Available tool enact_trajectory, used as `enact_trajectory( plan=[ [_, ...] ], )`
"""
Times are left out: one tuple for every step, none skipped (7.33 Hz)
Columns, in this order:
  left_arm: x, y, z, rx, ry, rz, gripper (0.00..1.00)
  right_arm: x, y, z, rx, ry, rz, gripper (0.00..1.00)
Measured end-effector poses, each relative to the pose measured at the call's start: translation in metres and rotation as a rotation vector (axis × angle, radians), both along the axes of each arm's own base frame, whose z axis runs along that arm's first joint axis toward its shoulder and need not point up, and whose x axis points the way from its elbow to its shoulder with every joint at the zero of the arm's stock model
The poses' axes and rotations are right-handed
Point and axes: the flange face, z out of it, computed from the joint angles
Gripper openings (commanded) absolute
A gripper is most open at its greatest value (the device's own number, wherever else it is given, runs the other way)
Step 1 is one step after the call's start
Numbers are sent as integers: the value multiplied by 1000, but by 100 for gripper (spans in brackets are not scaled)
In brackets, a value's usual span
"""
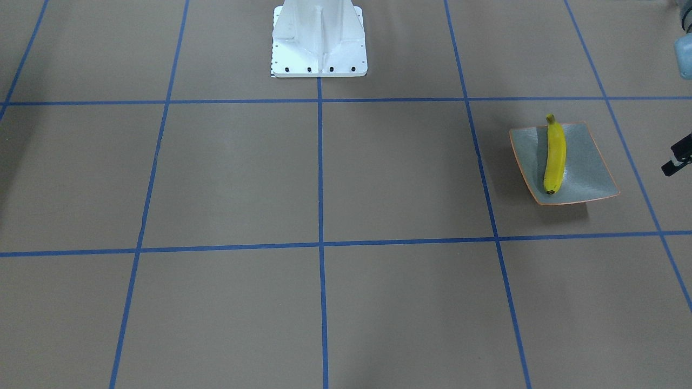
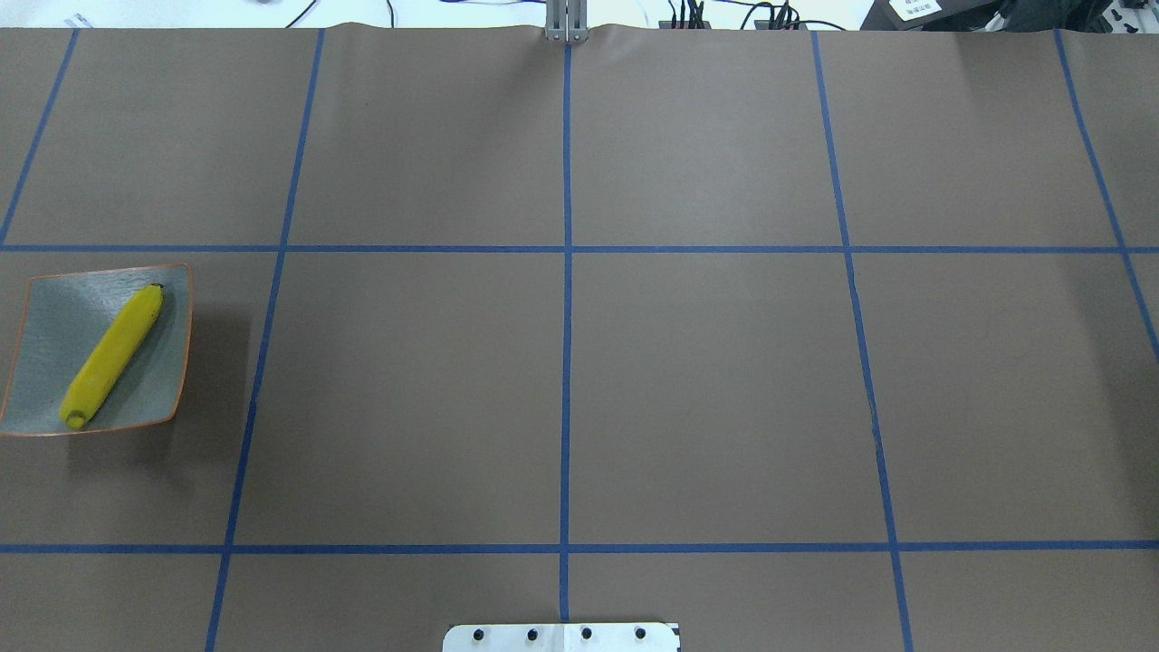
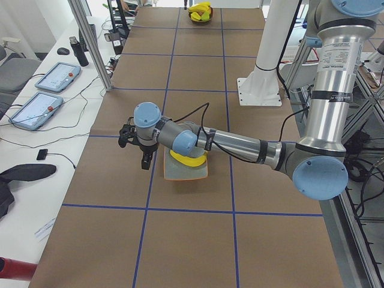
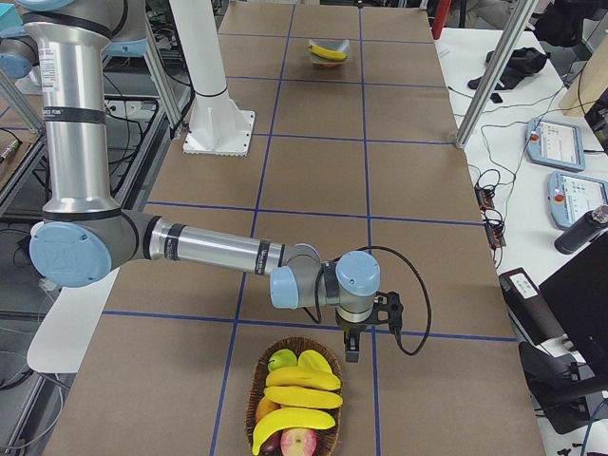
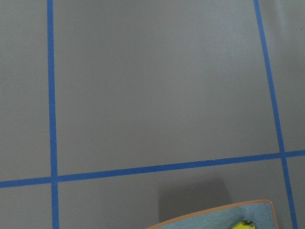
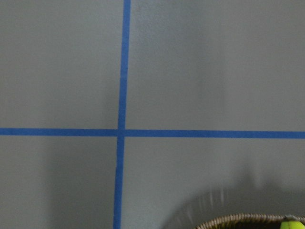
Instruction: Transfer all bananas from basket to plate
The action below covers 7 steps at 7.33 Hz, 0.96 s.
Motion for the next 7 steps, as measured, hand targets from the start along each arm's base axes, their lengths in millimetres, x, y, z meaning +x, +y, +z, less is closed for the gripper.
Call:
enact_trajectory(
  plan=[
    [-1, 6, -1, 0, 1, -2, 100, -1, 6, 0, -29, 28, -28, 98],
    [-1, 10, -2, 1, 1, -2, 100, 0, 11, -7, -53, 74, -71, 98],
    [-1, 11, -2, 1, 2, -2, 100, 4, 16, -17, -71, 139, -108, 98],
    [-1, 12, -2, 1, 2, -2, 100, 7, 17, -19, -87, 187, -129, 98],
    [-1, 12, -2, 2, 2, -2, 100, 7, 13, -14, -104, 208, -145, 97],
    [-2, 12, -3, 5, 2, -3, 100, 7, 7, -2, -121, 215, -165, 96],
    [-2, 15, -4, 6, 3, -3, 100, 6, 1, 8, -133, 213, -186, 94]
  ],
)
